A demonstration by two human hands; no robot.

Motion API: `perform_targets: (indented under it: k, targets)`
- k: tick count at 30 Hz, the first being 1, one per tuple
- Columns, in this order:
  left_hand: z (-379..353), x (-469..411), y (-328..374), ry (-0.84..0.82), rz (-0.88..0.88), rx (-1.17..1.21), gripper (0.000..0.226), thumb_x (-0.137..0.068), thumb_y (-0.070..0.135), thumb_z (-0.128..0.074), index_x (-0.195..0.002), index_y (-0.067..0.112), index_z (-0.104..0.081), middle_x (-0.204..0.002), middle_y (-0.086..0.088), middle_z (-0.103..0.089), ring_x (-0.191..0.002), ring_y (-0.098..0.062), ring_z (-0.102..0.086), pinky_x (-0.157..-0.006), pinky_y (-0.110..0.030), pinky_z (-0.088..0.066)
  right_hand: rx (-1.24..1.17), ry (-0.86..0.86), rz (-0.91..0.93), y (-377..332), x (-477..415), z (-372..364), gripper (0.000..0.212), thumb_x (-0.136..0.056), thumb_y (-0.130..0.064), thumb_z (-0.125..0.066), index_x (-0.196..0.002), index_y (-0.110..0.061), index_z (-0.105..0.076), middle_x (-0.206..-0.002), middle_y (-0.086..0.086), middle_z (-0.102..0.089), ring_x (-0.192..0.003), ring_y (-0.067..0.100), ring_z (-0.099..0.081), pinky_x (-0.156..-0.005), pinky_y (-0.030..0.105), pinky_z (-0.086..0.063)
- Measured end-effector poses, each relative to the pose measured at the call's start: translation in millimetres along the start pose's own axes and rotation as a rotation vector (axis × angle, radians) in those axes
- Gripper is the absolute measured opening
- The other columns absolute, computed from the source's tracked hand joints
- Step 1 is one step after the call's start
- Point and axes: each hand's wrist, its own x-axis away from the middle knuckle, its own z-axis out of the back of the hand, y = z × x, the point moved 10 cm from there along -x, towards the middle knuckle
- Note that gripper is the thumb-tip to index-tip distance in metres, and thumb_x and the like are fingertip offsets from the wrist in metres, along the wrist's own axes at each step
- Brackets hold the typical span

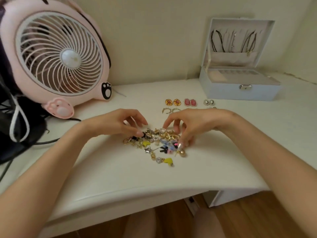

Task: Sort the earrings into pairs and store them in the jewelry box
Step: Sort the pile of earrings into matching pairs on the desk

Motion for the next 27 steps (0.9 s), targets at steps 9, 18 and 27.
perform_targets:
  k: [9,18,27]
  targets:
    - [0.4,10.5,-21.4,-0.166,0.140,-0.128,0.040,-0.063,0.032,-0.084,-0.097,0.036,-0.063,-0.093,0.011,-0.062,-0.081,-0.001,-0.059,-0.082,-0.026,-0.050,-0.074,0.018,0.066,-15.2,-12.7,-6.5,0.052,-0.070,-0.015,-0.081,-0.116,-0.021,-0.057,-0.088,0.000,-0.059,-0.066,0.015,-0.068,-0.061,0.020,-0.054]
    - [0.4,15.9,-25.5,-0.223,0.181,-0.133,0.028,-0.074,0.019,-0.077,-0.094,0.030,-0.061,-0.085,0.013,-0.064,-0.077,-0.003,-0.058,-0.074,-0.023,-0.048,-0.242,0.144,0.226,-23.8,-19.2,-8.0,0.027,-0.079,-0.016,-0.073,-0.105,-0.015,-0.066,-0.076,0.001,-0.064,-0.058,0.013,-0.066,-0.056,0.024,-0.053]
    - [12.1,17.8,-27.7,-0.162,0.186,-0.099,0.022,-0.080,0.003,-0.068,-0.091,0.020,-0.060,-0.086,0.001,-0.069,-0.074,-0.009,-0.063,-0.073,-0.025,-0.049,-0.344,0.131,0.278,-26.9,0.2,6.6,0.035,-0.071,-0.009,-0.077,-0.103,-0.021,-0.067,-0.090,0.005,-0.067,-0.074,0.020,-0.068,-0.064,0.024,-0.053]
